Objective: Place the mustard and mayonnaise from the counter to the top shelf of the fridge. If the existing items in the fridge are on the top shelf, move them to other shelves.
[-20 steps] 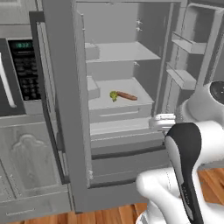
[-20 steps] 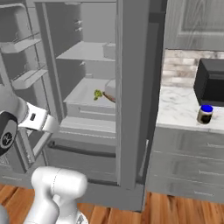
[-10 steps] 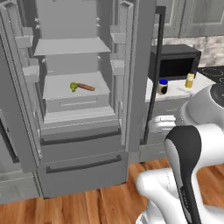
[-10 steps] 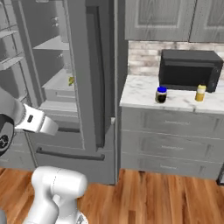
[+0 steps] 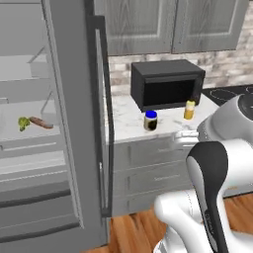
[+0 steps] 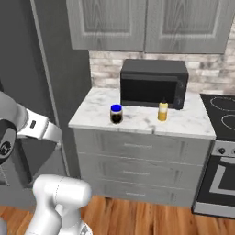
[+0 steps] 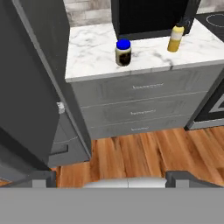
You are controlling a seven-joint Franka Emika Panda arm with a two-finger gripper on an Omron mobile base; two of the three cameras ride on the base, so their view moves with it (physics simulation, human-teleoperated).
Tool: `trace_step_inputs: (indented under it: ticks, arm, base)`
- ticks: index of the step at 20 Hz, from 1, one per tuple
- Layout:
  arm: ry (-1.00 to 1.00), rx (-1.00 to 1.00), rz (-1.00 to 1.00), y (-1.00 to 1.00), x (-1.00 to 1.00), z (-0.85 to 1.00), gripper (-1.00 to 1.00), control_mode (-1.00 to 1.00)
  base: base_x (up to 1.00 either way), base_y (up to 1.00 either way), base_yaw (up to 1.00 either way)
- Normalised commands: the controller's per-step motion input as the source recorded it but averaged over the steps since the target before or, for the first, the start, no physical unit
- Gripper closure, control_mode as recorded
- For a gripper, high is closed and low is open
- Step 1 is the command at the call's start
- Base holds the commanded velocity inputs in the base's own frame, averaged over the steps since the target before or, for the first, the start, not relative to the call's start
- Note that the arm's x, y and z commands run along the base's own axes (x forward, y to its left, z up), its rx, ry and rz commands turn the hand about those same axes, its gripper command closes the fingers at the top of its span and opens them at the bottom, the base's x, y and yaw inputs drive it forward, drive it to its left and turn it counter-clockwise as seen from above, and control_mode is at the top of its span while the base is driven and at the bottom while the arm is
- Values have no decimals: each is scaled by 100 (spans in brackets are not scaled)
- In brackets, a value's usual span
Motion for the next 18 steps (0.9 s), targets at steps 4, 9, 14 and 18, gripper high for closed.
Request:
trace_step_inputs:
  ticks: [4,9,14,18]
  arm:
    - [0,0,0,0,0,0,-100,100]
    - [0,0,0,0,0,0,-100,100]
    - [0,0,0,0,0,0,-100,100]
    - [0,0,0,0,0,0,-100,-100]
  base:
    - [72,-80,10]
    - [-7,-25,5]
    - [-19,0,0]
    - [0,0,0]
